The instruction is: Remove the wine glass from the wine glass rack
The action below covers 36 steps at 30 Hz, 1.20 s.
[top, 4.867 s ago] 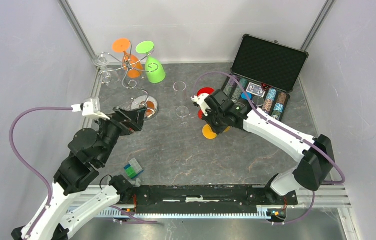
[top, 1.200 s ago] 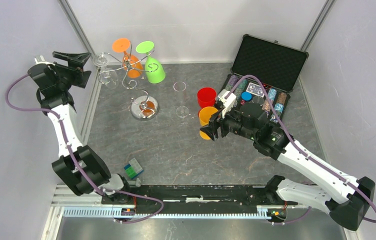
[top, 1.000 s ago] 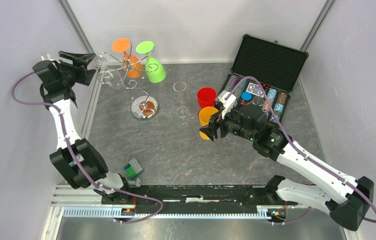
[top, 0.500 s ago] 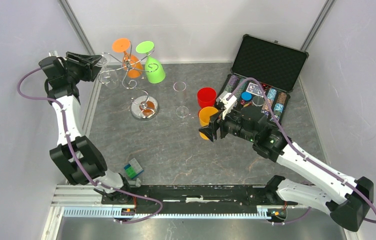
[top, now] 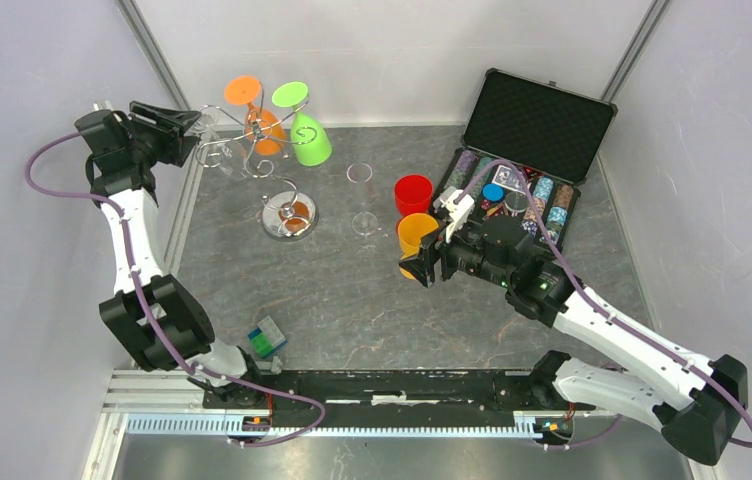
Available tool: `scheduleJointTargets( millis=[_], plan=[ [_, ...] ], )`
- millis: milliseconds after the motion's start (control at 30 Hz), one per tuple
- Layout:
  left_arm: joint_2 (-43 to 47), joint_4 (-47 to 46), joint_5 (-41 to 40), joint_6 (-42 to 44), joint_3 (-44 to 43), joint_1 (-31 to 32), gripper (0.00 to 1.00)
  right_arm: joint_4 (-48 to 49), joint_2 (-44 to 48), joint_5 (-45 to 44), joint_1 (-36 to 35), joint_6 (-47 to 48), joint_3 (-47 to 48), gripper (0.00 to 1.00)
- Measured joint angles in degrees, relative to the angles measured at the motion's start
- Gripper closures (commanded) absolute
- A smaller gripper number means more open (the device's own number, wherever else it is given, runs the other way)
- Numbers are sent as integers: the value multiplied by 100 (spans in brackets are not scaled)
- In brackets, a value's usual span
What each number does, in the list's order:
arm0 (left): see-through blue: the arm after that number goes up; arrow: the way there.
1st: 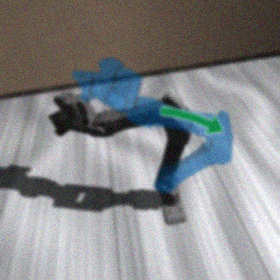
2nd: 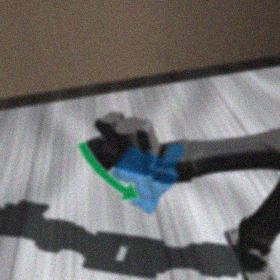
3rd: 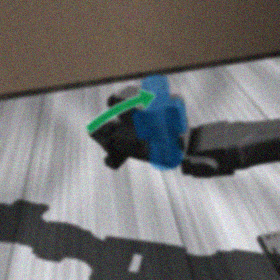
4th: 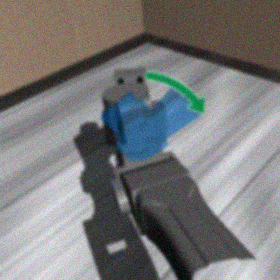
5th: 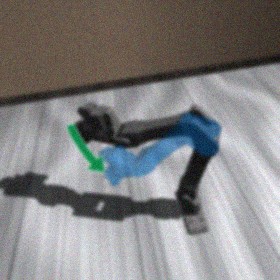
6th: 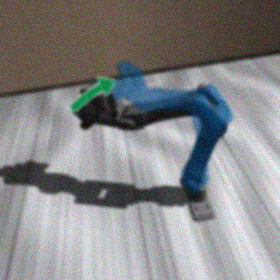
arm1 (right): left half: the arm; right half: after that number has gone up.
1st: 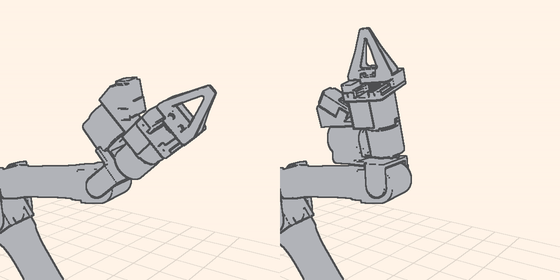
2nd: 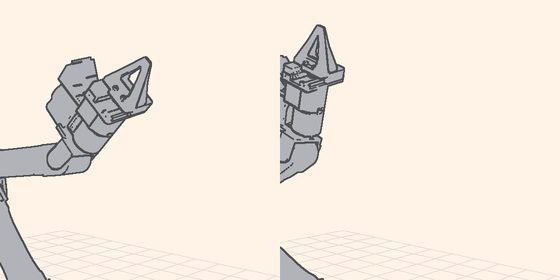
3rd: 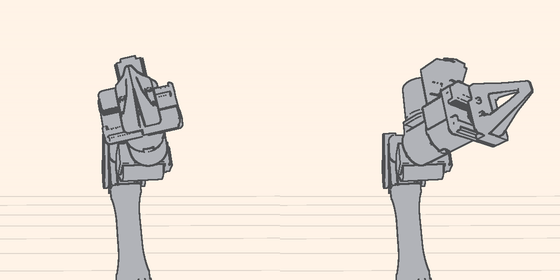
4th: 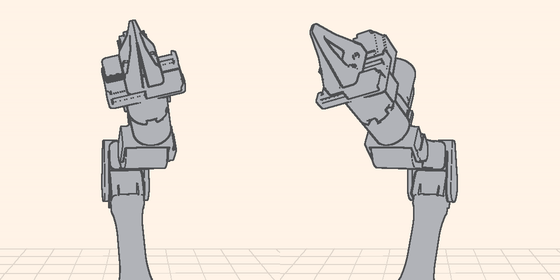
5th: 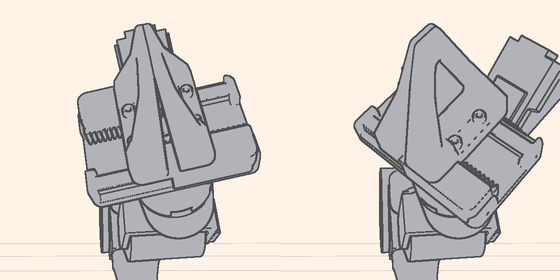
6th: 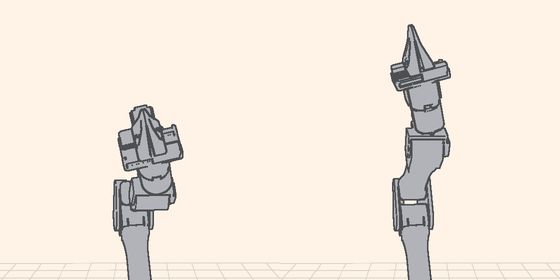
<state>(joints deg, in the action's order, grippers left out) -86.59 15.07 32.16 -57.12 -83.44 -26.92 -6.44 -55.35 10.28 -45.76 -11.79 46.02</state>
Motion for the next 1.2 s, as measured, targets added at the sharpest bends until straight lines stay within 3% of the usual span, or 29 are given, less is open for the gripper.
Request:
scheduleJointTargets(
  millis=[200,567,767,1200],
  plan=[
    [9,101,-59,39,-13,0,55,7,17,0,0,-2,-2,25],
    [162,195,-127,46,-31,0,78,48,24,-2,0,-28,-94,25],
    [234,232,-186,42,-74,0,95,127,66,-4,0,-63,-133,24],
    [428,-66,-363,-249,-26,0,98,310,153,-26,0,-184,-247,25]
  ],
)
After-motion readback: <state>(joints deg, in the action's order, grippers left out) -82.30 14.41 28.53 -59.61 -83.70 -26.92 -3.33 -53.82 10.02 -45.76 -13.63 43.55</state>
